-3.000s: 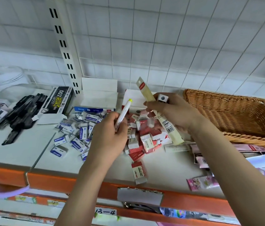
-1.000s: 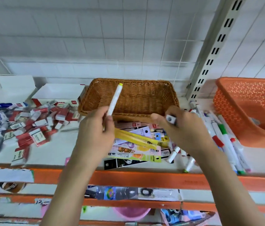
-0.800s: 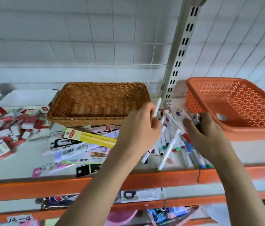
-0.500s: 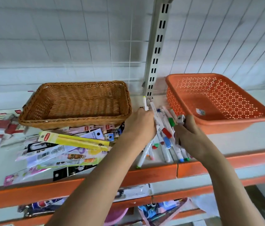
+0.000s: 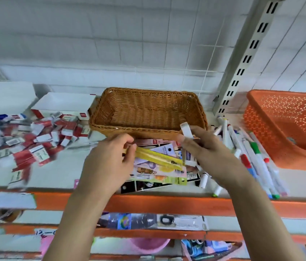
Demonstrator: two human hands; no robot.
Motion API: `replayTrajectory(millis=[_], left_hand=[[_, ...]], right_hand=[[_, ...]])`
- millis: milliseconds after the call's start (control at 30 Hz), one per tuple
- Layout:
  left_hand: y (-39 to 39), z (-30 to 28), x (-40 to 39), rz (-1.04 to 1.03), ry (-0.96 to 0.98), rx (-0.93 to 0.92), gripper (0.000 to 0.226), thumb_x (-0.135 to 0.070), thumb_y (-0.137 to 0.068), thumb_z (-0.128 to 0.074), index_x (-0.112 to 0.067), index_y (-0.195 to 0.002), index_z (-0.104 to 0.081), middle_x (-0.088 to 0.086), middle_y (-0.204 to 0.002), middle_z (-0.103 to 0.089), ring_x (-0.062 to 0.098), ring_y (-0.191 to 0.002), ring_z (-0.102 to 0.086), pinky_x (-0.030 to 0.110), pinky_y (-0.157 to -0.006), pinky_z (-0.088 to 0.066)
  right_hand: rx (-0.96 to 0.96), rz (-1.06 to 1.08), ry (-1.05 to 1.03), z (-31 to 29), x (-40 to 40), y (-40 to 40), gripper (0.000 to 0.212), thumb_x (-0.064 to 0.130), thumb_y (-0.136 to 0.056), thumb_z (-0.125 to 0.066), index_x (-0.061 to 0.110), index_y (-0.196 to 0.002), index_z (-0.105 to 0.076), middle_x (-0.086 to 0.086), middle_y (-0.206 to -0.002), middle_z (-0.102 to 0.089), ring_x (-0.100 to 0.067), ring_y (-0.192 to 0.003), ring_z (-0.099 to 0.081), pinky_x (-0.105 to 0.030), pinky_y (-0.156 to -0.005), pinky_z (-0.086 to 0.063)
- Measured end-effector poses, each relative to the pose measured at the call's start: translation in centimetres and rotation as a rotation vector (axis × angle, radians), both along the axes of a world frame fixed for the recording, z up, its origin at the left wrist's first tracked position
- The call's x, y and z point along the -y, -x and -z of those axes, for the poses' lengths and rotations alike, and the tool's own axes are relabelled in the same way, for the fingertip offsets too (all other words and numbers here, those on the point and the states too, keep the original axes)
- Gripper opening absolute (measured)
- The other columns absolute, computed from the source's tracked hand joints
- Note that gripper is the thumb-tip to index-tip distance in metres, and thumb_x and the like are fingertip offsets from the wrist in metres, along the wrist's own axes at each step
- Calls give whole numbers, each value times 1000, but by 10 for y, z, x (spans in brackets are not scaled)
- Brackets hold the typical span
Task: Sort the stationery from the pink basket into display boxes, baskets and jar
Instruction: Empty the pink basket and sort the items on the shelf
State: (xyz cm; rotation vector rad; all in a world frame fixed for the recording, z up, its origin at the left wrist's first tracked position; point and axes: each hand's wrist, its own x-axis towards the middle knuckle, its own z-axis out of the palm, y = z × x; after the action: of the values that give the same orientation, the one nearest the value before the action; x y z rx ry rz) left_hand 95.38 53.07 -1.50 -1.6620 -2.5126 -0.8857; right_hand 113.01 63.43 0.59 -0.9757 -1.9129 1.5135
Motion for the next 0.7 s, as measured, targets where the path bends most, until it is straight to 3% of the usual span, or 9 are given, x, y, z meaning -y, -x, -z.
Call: replayTrajectory(millis=[100,167,267,400,467,600,700], left_hand=[[42,7,25,-15,7,27,19,-29,-91,-54,-23,-105,-64,-3,-93,-69,11,-63,-57,28,-59,-45],[73,11,43,-17,-3,35,18,-27,-91,-55,-20,-104,-66,-2,-88,-70,6,-54,-49,25,-53,-39],[130,12,72,-21,17,50,17,-27,-90,-54,-20,-102,-65,-1,-86,-70,17,-67,-62,32,-61,-49],[211,11,105,-35,-3,29,15,-23,-89,-58,-19,-101,-66,1,-89,-70,20,-74,-62,29,-62,-46],[246,8,119,-44,-14,20,17,-23,-89,-57,-17,-102,-66,2,-88,-69,18,-67,-57,27,-60,-41],[301,4,141,-58,-24,26,17,-24,-89,-56,-18,-101,-67,-1,-89,-69,15,-62,-51,28,-60,-42],[325,3,156,-94,-48,51,15,-23,-89,-57,-20,-100,-67,-2,-88,-69,17,-61,-56,30,-60,-45]], right_hand=[[-66,-32,123,10,16,48,14,30,-92,-55,21,-100,-61,-17,-75,-44,-26,-56,-44,-28,-49,-43],[-118,-27,221,16,29,85,9,27,-92,-56,22,-98,-60,-13,-73,-49,-26,-55,-49,-31,-49,-42],[-192,61,316,26,52,147,8,19,-95,-52,17,-90,-57,-8,-70,-49,-21,-55,-51,-32,-52,-42],[-203,115,317,36,82,230,16,27,-94,-56,12,-90,-57,-7,-71,-53,-30,-68,-35,-37,-62,-34],[-204,121,321,34,95,265,23,27,-94,-56,5,-100,-57,-11,-76,-56,-32,-66,-43,-42,-70,-39],[-213,116,312,24,113,324,18,26,-97,-51,15,-107,-59,-10,-93,-63,-28,-85,-56,-40,-80,-44],[-135,55,178,15,120,356,32,45,-87,-59,21,-109,-57,-13,-104,-67,-27,-92,-64,-46,-87,-49]])
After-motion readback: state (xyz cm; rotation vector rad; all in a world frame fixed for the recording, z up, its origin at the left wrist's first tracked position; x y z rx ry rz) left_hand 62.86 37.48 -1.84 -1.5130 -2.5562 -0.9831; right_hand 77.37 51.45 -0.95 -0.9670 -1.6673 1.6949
